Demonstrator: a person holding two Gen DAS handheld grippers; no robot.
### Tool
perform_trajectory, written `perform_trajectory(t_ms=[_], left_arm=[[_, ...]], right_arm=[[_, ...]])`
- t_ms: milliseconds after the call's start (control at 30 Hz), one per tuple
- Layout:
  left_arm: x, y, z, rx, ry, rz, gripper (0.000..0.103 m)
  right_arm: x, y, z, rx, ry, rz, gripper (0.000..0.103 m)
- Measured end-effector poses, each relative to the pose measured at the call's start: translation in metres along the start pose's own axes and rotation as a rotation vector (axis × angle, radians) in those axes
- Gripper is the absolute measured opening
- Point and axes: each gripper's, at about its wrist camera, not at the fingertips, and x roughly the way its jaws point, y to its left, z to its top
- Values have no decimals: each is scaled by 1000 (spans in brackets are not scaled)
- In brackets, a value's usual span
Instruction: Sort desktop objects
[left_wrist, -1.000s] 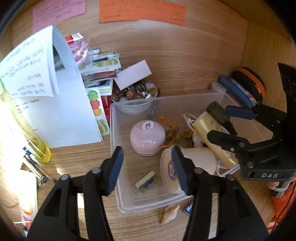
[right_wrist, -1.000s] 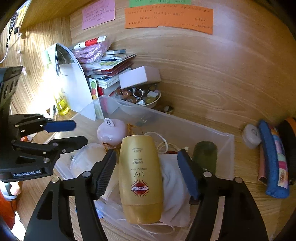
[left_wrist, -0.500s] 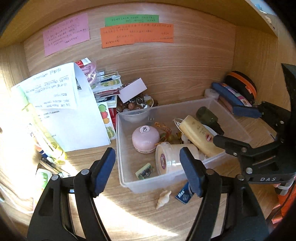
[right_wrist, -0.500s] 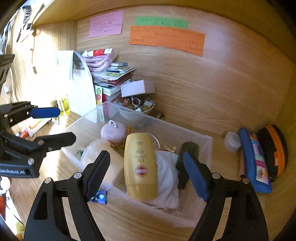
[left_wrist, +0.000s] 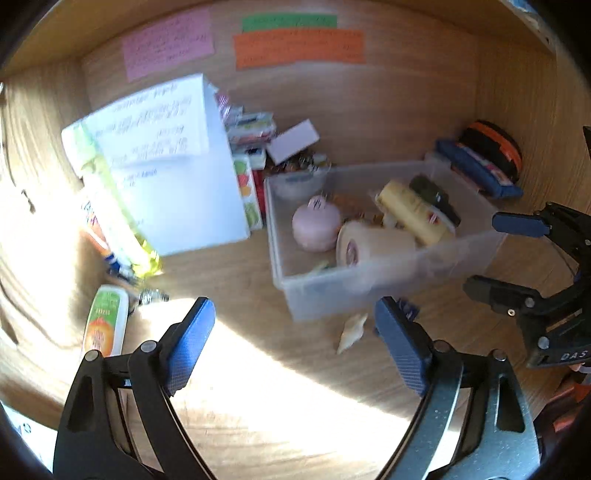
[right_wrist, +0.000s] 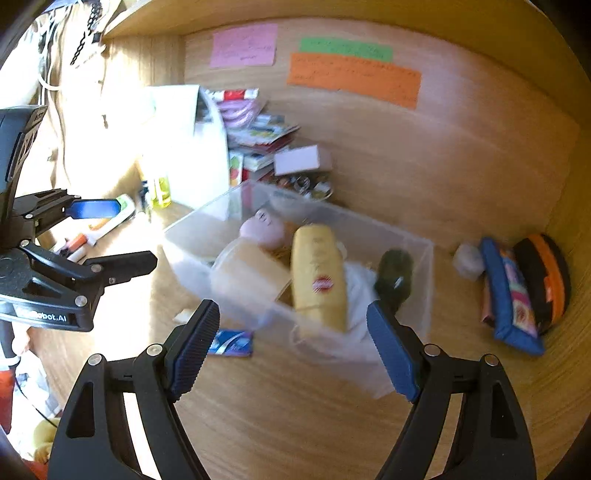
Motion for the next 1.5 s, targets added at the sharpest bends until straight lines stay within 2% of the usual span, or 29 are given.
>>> perform_trajectory(t_ms=[300, 533, 700, 833, 933, 967, 1233, 1400, 1467, 1500], left_arm=[[18, 14, -34, -30, 98, -27, 89], [21, 13, -42, -26, 94, -65, 89], [26, 8, -41, 0, 96, -82, 89], [31, 6, -39, 10, 103, -103, 89], [36, 2, -36, 21, 110, -113, 89], [38, 0, -35, 25, 113, -112, 89], [51, -14, -30, 53, 144, -129, 77], [55, -25, -29, 82, 153, -138, 75], [58, -29, -28, 91, 158, -145, 68], [60, -33, -26, 100, 166, -146, 59]], right_arm=[[28, 35, -29, -43, 124, 83, 79], [62, 42, -26, -14, 210, 145, 77], [85, 44, -21, -23, 250, 134, 60], [92, 47, -17, -38, 246, 123, 56], [93, 48, -16, -41, 240, 144, 45], [93, 49, -16, -55, 238, 145, 44], [77, 42, -27, -84, 209, 108, 44], [57, 22, -38, -52, 197, 115, 44], [49, 14, -42, -47, 189, 100, 44], [45, 7, -43, -45, 186, 97, 44]])
